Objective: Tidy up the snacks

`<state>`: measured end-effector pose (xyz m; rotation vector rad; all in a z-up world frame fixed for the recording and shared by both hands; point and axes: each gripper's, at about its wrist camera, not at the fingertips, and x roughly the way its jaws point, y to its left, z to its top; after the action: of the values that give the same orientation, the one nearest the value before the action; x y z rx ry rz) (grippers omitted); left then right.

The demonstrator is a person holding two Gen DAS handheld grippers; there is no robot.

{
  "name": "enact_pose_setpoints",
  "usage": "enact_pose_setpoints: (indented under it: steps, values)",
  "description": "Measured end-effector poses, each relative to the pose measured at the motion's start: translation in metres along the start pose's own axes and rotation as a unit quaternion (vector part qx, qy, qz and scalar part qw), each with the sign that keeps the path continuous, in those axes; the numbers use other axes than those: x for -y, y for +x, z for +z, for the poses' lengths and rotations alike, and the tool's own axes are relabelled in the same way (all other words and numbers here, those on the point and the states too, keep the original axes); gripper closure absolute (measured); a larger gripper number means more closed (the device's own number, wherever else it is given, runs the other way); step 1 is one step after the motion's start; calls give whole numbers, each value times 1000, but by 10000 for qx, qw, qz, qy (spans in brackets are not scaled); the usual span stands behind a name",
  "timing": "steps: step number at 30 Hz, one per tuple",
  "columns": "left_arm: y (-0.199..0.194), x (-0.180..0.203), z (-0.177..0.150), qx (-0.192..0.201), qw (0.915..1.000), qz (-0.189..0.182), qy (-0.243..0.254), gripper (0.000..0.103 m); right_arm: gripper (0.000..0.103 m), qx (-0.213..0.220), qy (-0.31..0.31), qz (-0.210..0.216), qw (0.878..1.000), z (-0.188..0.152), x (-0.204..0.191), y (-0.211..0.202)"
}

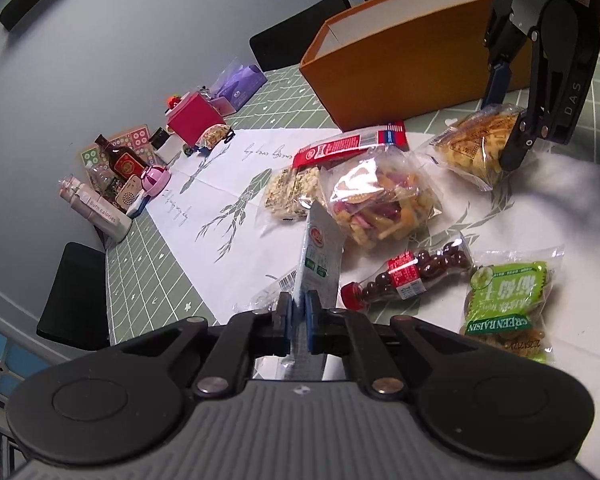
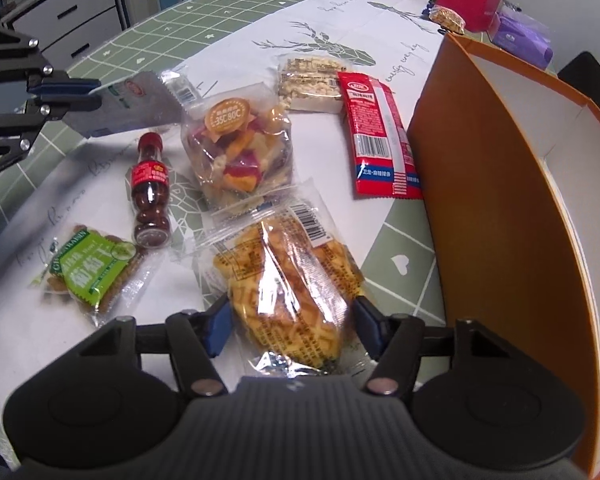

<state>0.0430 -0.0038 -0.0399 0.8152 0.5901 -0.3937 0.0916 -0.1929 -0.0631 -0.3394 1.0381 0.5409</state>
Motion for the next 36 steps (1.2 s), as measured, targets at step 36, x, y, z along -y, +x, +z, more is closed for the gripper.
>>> enact_pose_setpoints:
  steps: [36]
  values:
    - [-47, -50, 75, 656, 9800, -786, -1705, 99, 43, 1253, 528, -217, 9905, 14, 35, -112]
